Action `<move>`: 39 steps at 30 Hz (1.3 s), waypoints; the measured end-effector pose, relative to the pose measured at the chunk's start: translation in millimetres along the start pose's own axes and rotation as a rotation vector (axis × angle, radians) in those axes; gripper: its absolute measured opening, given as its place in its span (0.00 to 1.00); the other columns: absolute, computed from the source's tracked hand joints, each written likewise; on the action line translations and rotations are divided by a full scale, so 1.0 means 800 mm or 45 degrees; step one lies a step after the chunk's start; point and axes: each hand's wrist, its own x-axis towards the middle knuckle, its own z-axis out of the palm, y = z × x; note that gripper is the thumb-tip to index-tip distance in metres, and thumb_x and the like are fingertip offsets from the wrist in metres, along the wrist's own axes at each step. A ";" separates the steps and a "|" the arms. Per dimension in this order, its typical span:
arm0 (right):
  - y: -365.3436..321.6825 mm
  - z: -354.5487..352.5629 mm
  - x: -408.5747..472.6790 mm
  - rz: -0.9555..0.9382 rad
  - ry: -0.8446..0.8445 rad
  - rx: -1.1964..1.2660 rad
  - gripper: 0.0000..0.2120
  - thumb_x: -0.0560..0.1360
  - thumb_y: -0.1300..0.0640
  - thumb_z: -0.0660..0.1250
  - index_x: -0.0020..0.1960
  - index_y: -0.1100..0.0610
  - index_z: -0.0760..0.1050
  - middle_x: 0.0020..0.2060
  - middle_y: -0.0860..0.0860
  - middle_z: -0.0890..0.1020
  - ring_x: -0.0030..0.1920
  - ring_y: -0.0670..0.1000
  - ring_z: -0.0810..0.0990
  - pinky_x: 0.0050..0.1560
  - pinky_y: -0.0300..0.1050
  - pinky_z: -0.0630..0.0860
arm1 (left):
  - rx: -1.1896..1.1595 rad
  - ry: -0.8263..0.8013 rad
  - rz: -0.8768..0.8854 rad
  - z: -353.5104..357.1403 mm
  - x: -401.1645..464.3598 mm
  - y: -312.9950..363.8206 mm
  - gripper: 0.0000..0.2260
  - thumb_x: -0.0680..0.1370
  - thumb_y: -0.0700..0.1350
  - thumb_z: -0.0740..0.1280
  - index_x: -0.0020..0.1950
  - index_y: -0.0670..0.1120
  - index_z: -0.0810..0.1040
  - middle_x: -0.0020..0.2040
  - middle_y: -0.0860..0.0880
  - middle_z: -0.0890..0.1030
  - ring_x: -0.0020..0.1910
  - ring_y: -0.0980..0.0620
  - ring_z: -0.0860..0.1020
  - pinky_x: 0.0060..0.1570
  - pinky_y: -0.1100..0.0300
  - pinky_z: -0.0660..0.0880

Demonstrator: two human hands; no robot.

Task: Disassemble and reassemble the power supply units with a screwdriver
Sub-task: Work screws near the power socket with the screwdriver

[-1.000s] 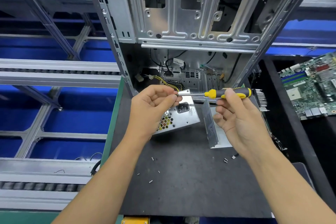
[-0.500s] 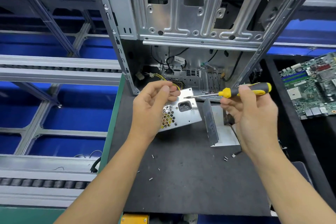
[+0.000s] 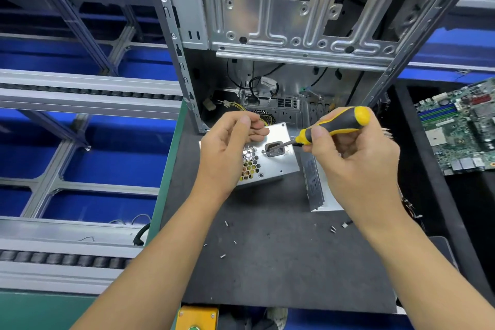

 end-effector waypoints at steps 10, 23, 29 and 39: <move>0.003 0.004 -0.001 -0.010 -0.011 -0.022 0.04 0.75 0.53 0.68 0.47 0.47 0.73 0.40 0.45 0.83 0.41 0.53 0.85 0.44 0.55 0.82 | 0.023 -0.010 -0.010 0.003 -0.003 0.002 0.13 0.79 0.53 0.62 0.50 0.45 0.81 0.43 0.46 0.83 0.47 0.41 0.84 0.50 0.52 0.80; -0.022 -0.002 0.015 -0.297 -0.246 -0.328 0.22 0.74 0.56 0.73 0.63 0.44 0.67 0.41 0.43 0.78 0.37 0.45 0.83 0.41 0.37 0.80 | 0.081 -0.033 -0.006 0.003 -0.003 0.003 0.14 0.80 0.52 0.60 0.51 0.44 0.80 0.45 0.43 0.83 0.48 0.40 0.83 0.51 0.49 0.80; -0.071 0.000 0.041 -0.378 -0.722 -0.698 0.12 0.77 0.52 0.65 0.56 0.52 0.65 0.40 0.46 0.75 0.41 0.55 0.79 0.44 0.51 0.75 | 0.145 -0.053 0.027 0.003 -0.002 -0.001 0.12 0.83 0.45 0.58 0.51 0.43 0.81 0.45 0.52 0.83 0.46 0.51 0.82 0.47 0.60 0.78; -0.122 0.009 0.073 -0.596 -0.848 -1.584 0.14 0.81 0.42 0.53 0.46 0.51 0.67 0.31 0.50 0.64 0.29 0.55 0.63 0.28 0.45 0.56 | 0.167 -0.074 0.020 0.009 -0.003 -0.006 0.13 0.82 0.50 0.59 0.46 0.48 0.81 0.44 0.50 0.84 0.45 0.50 0.83 0.49 0.54 0.80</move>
